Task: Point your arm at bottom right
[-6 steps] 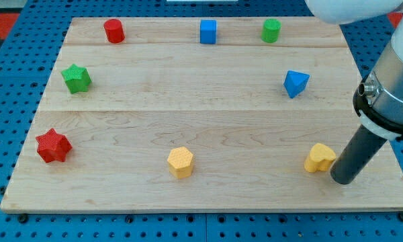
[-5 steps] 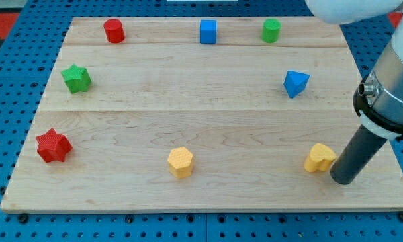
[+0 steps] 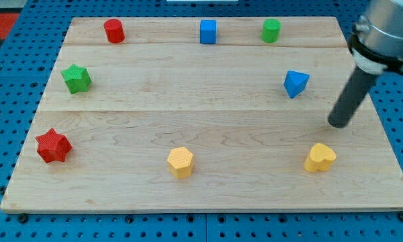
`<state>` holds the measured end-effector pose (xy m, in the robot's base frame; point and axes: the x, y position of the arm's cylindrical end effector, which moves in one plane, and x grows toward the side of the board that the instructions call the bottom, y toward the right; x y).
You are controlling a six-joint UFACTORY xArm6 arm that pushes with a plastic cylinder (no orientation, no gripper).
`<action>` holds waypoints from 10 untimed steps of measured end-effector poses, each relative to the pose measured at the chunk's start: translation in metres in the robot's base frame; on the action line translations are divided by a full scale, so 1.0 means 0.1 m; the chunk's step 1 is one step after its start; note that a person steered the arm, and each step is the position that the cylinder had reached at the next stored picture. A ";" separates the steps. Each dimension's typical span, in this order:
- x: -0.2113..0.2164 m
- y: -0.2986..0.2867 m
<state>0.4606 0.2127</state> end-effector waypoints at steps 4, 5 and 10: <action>-1.13 0.44; -1.21 0.19; -0.39 0.86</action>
